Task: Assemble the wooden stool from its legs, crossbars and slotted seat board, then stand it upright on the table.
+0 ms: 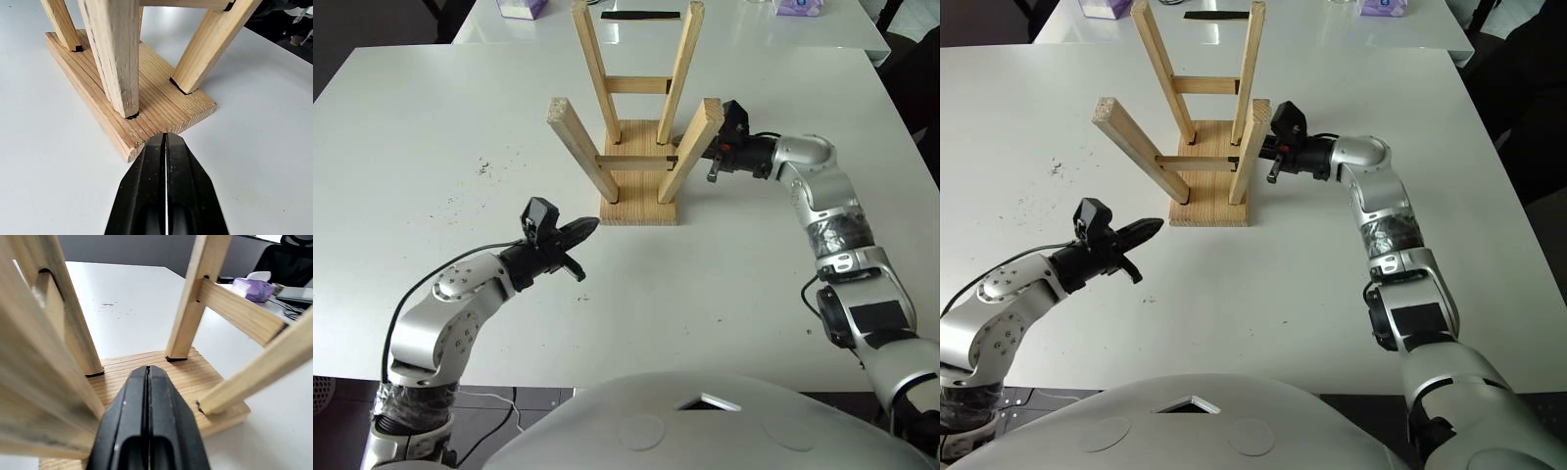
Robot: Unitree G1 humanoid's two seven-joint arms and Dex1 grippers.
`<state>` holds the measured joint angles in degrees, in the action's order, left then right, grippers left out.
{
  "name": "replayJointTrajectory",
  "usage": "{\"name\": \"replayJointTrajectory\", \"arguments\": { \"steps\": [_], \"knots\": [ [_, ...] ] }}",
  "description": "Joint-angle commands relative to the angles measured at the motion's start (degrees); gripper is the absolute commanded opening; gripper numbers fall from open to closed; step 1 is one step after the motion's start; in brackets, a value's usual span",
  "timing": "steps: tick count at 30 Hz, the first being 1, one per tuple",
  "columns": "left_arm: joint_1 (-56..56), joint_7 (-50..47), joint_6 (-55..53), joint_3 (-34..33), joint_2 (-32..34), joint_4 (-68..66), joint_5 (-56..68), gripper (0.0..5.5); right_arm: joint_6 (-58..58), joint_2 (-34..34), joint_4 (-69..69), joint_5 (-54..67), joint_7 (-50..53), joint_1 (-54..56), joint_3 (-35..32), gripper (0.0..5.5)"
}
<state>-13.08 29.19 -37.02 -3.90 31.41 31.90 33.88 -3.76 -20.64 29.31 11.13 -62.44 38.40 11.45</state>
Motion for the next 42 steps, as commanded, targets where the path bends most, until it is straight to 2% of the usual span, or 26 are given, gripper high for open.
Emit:
{"name": "replayJointTrajectory", "arguments": {
  "steps": [1,7,9,15,18,22,25,28,33,39,42],
  "knots": [
    [-0.77,-2.62,0.78,-0.45,-2.06,1.18,-1.22,0.03,-0.71,-0.29,-2.32,0.68,-5.58,-0.39,1.60,0.00],
    [2.72,-2.36,2.55,0.66,-2.07,-4.57,-5.09,0.03,-4.21,-0.82,-10.55,2.21,-11.65,-4.50,4.24,0.00],
    [2.30,-2.60,2.54,0.78,-2.48,-5.24,-5.87,0.03,-7.14,-0.05,-17.36,3.82,-11.93,-7.88,6.01,0.00],
    [0.91,-2.16,2.68,-0.66,-1.66,-6.89,-7.21,0.03,-16.72,3.83,-37.76,6.75,-2.47,-20.73,10.89,0.00],
    [-0.67,-2.07,3.21,-2.62,-0.50,-7.57,-8.54,0.03,-20.09,0.73,-44.98,6.01,2.40,-25.01,8.40,0.00],
    [-2.44,-2.98,3.61,-6.98,-0.19,-6.65,-8.54,0.03,-23.52,-7.71,-55.69,7.76,3.62,-30.37,2.56,0.00],
    [-6.27,-3.83,3.38,-10.76,-1.35,-3.24,-7.29,0.03,-27.19,-12.92,-64.62,10.81,4.06,-35.51,-1.56,0.00],
    [-10.43,-5.24,3.30,-12.25,-3.24,-2.14,-7.44,0.03,-29.85,-15.59,-70.23,12.39,5.89,-38.54,-2.87,0.00],
    [-14.70,-8.23,3.99,-5.98,-8.42,0.33,-9.48,0.03,-33.29,-11.46,-70.23,13.56,12.67,-34.34,-1.76,0.00],
    [-20.42,-7.78,6.02,-0.54,-10.69,1.53,-11.23,0.03,-35.58,-17.97,-70.91,26.61,3.59,-31.55,-9.09,0.00],
    [-21.07,-7.97,6.94,1.40,-11.33,0.38,-12.29,0.03,-37.98,-16.83,-69.25,36.03,6.34,-23.56,-14.35,0.00]
  ]
}}
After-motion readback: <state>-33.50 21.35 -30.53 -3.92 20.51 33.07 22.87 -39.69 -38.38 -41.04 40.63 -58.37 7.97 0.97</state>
